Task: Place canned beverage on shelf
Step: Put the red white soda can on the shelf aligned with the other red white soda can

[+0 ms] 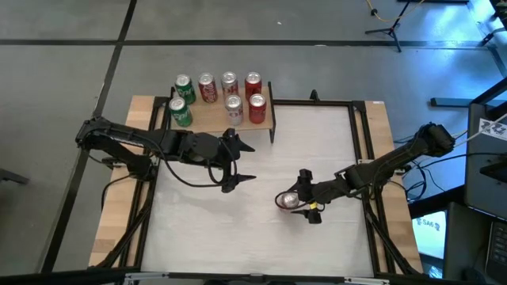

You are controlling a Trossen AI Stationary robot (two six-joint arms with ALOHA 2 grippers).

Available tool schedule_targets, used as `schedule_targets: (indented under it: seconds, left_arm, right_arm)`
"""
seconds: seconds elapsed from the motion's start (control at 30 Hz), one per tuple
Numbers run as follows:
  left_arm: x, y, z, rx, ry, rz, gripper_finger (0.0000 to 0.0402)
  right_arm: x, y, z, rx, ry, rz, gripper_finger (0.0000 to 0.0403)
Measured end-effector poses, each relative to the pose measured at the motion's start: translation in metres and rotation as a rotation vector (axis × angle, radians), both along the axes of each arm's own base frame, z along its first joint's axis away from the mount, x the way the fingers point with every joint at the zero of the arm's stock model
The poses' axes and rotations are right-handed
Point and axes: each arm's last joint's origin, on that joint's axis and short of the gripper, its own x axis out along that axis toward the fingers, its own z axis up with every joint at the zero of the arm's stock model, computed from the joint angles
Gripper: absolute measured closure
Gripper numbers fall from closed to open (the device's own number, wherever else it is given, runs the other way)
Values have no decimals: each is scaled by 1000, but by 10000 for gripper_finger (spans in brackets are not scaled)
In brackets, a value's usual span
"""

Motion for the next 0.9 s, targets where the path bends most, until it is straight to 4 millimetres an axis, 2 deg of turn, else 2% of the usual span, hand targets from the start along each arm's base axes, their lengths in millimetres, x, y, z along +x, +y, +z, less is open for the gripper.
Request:
schedule_targets:
  seconds: [0.9]
  left_arm:
    - [0, 0, 0, -1, 2, -9, 3]
  right_arm:
    - [10, 3, -16, -45, 18, -36, 45]
